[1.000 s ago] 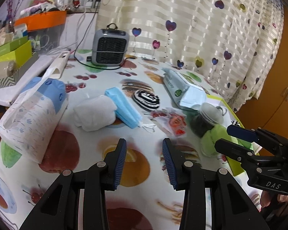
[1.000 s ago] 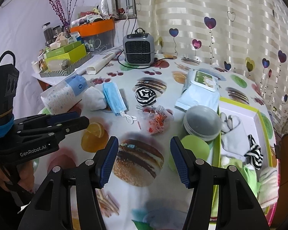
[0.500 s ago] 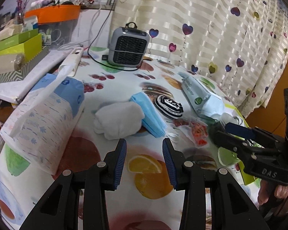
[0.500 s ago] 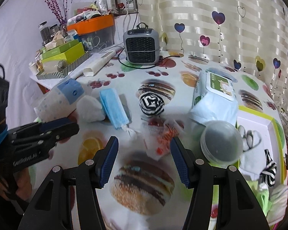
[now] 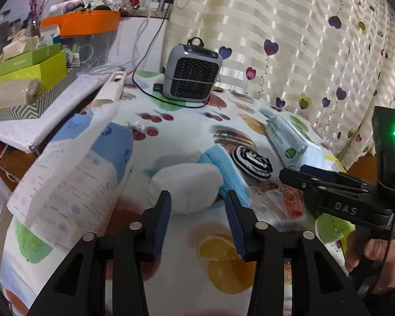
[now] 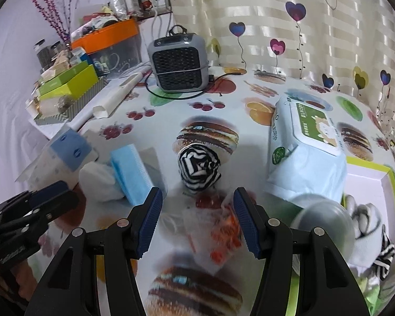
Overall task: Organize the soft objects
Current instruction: 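Grasp the black-and-white striped roll with the right tool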
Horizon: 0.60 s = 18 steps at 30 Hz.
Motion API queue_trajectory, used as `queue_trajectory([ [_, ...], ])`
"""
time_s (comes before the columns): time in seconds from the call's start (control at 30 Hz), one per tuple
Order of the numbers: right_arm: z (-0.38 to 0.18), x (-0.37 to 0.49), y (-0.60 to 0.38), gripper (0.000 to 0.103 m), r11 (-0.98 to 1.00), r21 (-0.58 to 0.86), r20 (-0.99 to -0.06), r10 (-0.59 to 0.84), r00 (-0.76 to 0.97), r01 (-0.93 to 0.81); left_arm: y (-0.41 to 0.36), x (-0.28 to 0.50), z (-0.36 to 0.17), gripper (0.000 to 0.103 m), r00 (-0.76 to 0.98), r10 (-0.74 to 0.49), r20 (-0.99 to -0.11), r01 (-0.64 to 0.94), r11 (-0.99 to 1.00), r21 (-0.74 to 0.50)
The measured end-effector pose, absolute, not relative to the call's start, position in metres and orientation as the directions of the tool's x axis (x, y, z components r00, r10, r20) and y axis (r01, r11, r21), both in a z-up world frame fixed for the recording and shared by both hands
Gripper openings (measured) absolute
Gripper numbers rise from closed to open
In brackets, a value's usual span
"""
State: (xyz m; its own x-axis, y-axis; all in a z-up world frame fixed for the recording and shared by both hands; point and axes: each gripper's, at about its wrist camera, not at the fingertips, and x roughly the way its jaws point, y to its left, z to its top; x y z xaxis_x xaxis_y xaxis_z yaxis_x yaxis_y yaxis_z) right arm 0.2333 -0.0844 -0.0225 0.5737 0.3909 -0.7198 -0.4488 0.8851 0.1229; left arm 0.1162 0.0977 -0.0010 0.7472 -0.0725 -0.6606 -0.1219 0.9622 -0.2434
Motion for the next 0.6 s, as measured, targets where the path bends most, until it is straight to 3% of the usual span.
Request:
queue_trajectory([
  [0.6,-0.060,0.286,-0.048,0.057,0.915,0.102,-0.800,0.309,0.514,-0.391,0.109,0.154,-0.013,0.050,0.730,-0.084,-0.679,-0.099,0.969,-0.227],
])
